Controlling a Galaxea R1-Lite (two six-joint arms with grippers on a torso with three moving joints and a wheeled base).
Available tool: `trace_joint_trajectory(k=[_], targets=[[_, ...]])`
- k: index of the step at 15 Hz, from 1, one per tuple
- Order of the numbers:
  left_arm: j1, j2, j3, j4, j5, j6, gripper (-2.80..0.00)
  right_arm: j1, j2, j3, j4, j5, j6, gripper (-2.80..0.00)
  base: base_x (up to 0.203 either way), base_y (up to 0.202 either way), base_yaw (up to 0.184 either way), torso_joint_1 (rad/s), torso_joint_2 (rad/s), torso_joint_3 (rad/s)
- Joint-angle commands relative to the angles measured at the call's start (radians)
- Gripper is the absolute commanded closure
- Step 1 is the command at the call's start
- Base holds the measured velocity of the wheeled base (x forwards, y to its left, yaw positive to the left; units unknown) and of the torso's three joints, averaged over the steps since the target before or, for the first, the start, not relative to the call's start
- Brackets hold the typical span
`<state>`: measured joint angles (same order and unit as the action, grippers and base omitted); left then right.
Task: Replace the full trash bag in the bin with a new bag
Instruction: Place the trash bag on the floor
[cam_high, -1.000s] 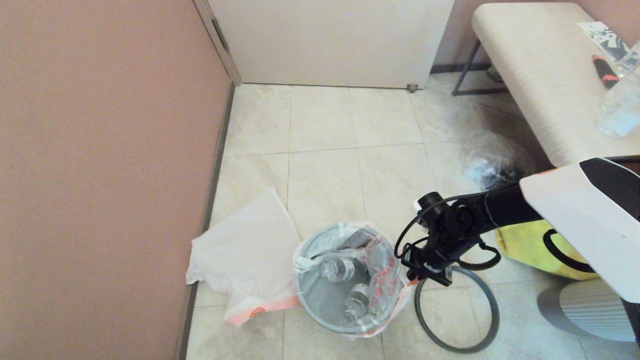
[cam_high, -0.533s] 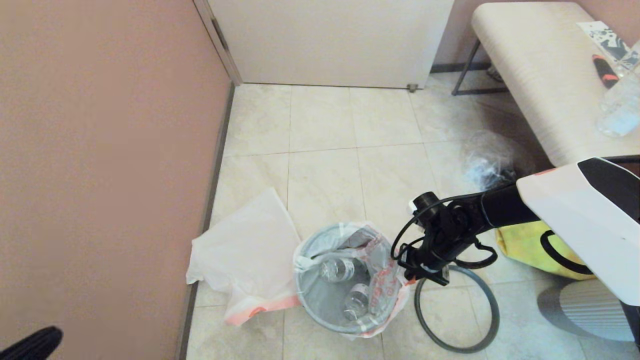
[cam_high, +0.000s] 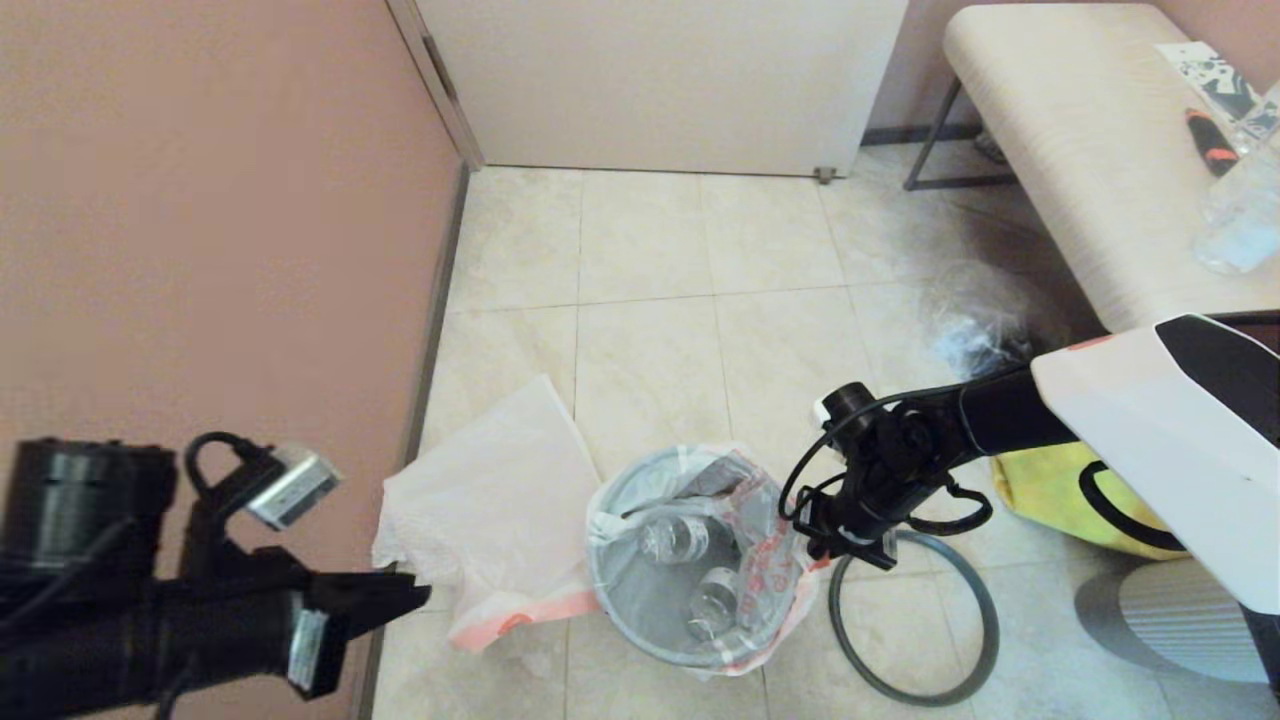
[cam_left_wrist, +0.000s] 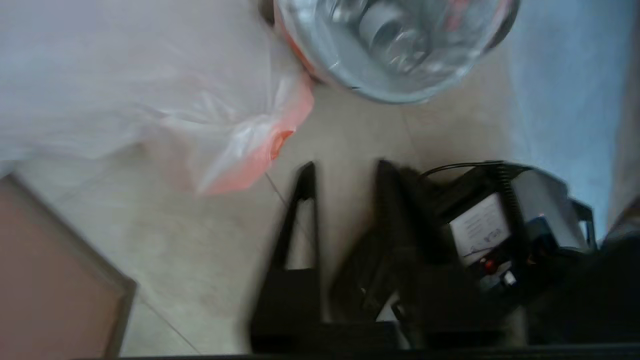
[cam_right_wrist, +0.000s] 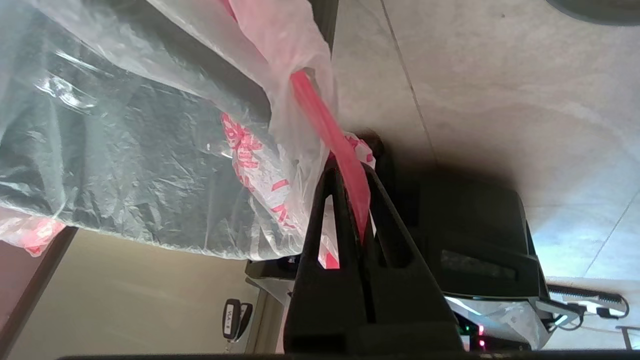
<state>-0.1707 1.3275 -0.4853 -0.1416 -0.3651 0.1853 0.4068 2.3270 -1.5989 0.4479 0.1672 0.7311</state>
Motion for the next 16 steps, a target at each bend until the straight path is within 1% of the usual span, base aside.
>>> trace_joint_trajectory(k=[1, 3, 4, 5, 7, 9, 11, 12, 13, 14, 16], targets=[[-0.059, 0.399, -0.037, -0.157, 0.029, -0.012, -2.8, 0.007, -0.002, -0.007, 0.002, 0.002, 0.004, 0.0, 0.0, 0.0, 0.0, 0.0, 0.0, 0.0], [-0.12, 0.586, -0.096, -0.285, 0.081, -0.031, -2.8, 0.017, -0.002, -0.013, 0.003, 0.002, -0.001, 0.0, 0.0, 0.0, 0.0, 0.0, 0.0, 0.0], [-0.146, 0.659, -0.141, -0.328, 0.105, -0.037, -2.8, 0.022, -0.002, -0.013, 0.004, 0.002, -0.014, 0.0, 0.0, 0.0, 0.0, 0.0, 0.0, 0.0], [-0.168, 0.721, -0.21, -0.359, 0.128, -0.043, -2.8, 0.025, -0.002, -0.013, 0.005, 0.002, -0.018, 0.0, 0.0, 0.0, 0.0, 0.0, 0.0, 0.0], [-0.196, 0.819, -0.328, -0.388, 0.173, -0.051, -2.8, 0.029, -0.005, -0.013, 0.005, 0.002, -0.019, 0.0, 0.0, 0.0, 0.0, 0.0, 0.0, 0.0], [-0.216, 0.897, -0.419, -0.404, 0.262, -0.076, -2.8, 0.033, -0.009, -0.013, 0.005, 0.003, -0.021, 0.0, 0.0, 0.0, 0.0, 0.0, 0.0, 0.0], [-0.226, 0.957, -0.478, -0.411, 0.325, -0.099, -2.8, 0.033, -0.011, -0.015, 0.005, 0.003, -0.021, 0.0, 0.0, 0.0, 0.0, 0.0, 0.0, 0.0], [-0.227, 0.986, -0.502, -0.422, 0.369, -0.104, -2.8, 0.033, -0.011, -0.015, 0.005, 0.003, -0.021, 0.0, 0.0, 0.0, 0.0, 0.0, 0.0, 0.0], [-0.228, 1.006, -0.511, -0.451, 0.403, -0.107, -2.8, 0.033, -0.012, -0.013, 0.005, 0.003, -0.021, 0.0, 0.0, 0.0, 0.0, 0.0, 0.0, 0.0], [-0.23, 1.017, -0.512, -0.488, 0.412, -0.107, 0.0, 0.033, -0.014, -0.013, 0.005, 0.003, -0.021, 0.0, 0.0, 0.0, 0.0, 0.0, 0.0, 0.0], [-0.244, 1.029, -0.511, -0.499, 0.42, -0.107, 0.0, 0.034, -0.025, -0.013, 0.006, 0.006, -0.02, 0.0, 0.0, 0.0, 0.0, 0.0, 0.0, 0.0]])
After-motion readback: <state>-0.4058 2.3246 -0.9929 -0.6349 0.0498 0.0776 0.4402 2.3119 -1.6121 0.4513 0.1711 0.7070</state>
